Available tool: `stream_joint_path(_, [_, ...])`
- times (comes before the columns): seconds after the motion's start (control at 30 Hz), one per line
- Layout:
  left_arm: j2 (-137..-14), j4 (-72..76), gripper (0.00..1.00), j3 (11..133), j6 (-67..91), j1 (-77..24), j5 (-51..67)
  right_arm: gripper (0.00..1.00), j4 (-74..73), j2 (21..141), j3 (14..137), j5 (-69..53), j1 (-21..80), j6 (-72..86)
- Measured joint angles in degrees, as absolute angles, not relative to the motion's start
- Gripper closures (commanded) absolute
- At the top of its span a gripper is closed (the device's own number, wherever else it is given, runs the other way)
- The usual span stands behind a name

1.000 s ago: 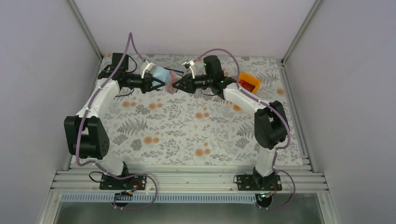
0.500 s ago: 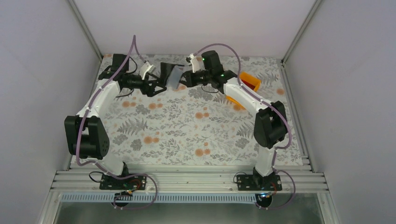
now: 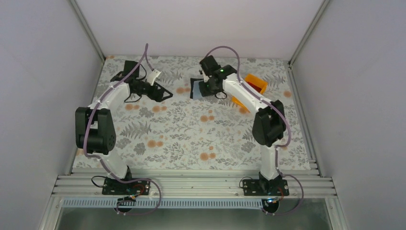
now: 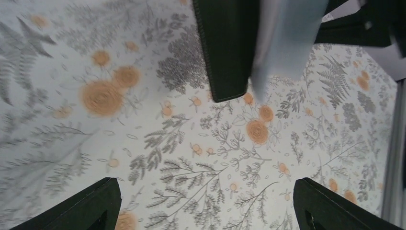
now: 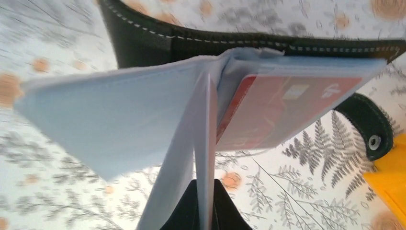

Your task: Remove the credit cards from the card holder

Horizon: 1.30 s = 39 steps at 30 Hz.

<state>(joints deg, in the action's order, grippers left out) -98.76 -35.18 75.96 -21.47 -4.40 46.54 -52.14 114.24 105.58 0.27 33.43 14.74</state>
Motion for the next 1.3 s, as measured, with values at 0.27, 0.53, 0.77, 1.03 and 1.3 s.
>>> stream_joint_path(0.27, [-107.79, -30.65, 0.14, 72.07, -13.58, -5.65, 50.46, 0.96, -62.19, 131.79, 118.56, 8.1, 39.22, 14.9])
stream_joint_path(0.53, [-115.68, -28.62, 0.29, 70.22, -9.74, -5.5, 49.28, 0.64, -63.09, 139.68, 126.82, 4.1, 42.37, 14.13])
stream_joint_path(0.77, [-116.11, -27.83, 0.29, 70.26, -9.69, -5.37, 49.8, 0.52, -54.96, 139.11, 122.58, -12.1, 42.13, 13.32])
stream_joint_path(1.03, [-116.11, -28.1, 0.4, 70.26, -9.54, -4.89, 49.17, 0.53, -50.74, 132.16, 116.03, -25.82, 35.97, 10.26])
stream_joint_path(1.3, [-116.11, -28.34, 0.42, 69.89, -9.37, -7.53, 49.08, 0.56, -48.12, 133.99, 116.73, -30.7, 28.42, 7.79])
